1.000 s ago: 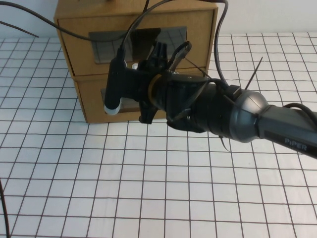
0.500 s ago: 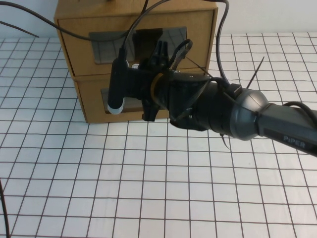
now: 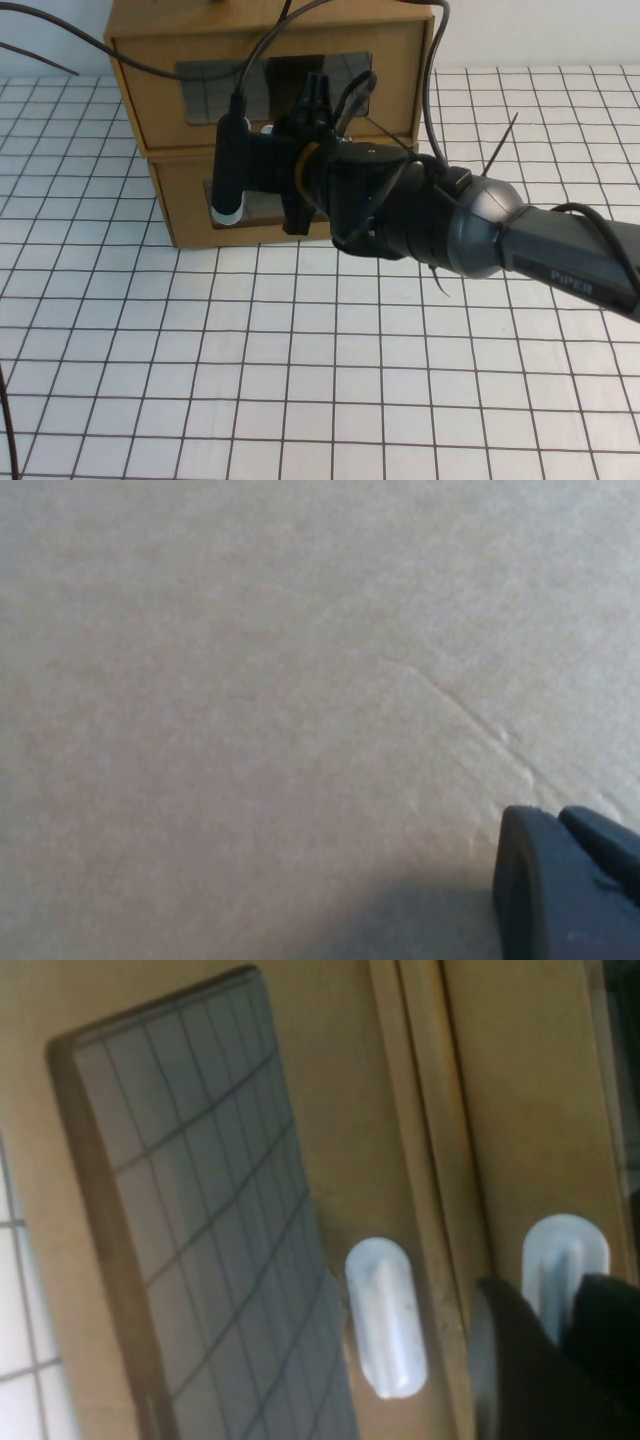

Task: Open the shoe box
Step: 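Pull the top drawer of the cardboard box fully open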

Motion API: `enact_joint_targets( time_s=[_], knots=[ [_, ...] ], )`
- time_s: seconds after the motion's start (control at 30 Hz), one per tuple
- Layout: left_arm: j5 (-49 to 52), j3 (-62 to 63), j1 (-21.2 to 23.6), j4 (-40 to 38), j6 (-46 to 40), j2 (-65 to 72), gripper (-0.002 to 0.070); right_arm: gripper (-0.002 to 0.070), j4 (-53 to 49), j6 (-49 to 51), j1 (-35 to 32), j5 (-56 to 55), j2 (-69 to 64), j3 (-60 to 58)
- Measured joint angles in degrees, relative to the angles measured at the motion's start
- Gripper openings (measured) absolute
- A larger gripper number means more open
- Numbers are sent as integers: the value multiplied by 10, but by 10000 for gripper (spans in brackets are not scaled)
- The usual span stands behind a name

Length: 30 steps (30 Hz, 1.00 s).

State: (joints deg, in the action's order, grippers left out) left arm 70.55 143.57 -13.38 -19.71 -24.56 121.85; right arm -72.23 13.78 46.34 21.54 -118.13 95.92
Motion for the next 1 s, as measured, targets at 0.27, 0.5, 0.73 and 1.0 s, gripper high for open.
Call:
enact_joint_targets(
  time_s=[0.27,0.5,0.73,1.0],
  knots=[
    [0,0,0,0,0,0,-2,34,-45,1,0,18,-5,1],
    [0,0,0,-2,21,0,-2,10,-53,1,13,55,-5,0],
    [1,0,0,-2,31,0,-2,4,-34,1,48,91,56,-71],
    [2,0,0,-1,32,0,-2,-8,-12,52,114,127,164,-191]
  ],
)
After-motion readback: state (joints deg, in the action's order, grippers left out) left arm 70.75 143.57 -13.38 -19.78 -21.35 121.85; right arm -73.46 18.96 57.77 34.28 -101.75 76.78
